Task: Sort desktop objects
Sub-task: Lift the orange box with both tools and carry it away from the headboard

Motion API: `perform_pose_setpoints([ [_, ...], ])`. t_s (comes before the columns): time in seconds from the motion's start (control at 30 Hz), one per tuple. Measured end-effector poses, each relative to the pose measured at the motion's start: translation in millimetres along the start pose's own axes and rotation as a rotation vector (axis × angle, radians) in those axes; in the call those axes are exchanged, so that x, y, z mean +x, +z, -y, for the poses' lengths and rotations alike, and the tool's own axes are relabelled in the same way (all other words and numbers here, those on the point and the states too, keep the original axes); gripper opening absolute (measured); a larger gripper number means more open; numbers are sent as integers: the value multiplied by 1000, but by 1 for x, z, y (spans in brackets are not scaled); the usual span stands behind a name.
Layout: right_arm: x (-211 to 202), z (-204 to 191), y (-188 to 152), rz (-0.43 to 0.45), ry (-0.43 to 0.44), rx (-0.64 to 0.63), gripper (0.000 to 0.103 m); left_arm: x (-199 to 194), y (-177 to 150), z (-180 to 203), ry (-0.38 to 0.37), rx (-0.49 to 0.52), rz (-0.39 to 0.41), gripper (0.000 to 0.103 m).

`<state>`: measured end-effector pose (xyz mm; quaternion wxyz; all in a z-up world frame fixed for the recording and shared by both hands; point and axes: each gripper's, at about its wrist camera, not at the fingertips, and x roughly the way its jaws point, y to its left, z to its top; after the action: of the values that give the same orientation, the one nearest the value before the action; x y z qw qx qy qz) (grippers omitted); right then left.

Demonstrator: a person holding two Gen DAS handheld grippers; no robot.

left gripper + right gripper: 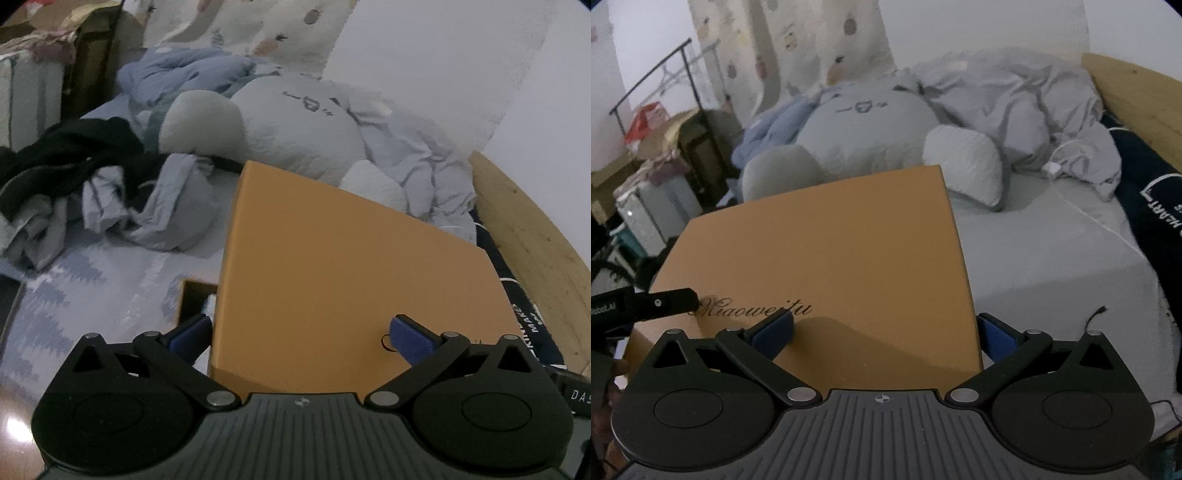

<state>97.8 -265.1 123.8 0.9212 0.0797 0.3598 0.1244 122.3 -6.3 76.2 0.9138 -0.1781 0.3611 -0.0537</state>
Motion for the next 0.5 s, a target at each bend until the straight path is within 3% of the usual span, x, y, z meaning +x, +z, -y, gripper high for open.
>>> perform_pose_setpoints([
  [0.2, 11, -12, -17, -20, 20, -26, 103, -5, -19, -21, 15, -15, -9, 103],
  [0.5, 52, 4, -51, -97, 44, 1, 103, 19, -51, -31, 67, 22, -30, 103],
])
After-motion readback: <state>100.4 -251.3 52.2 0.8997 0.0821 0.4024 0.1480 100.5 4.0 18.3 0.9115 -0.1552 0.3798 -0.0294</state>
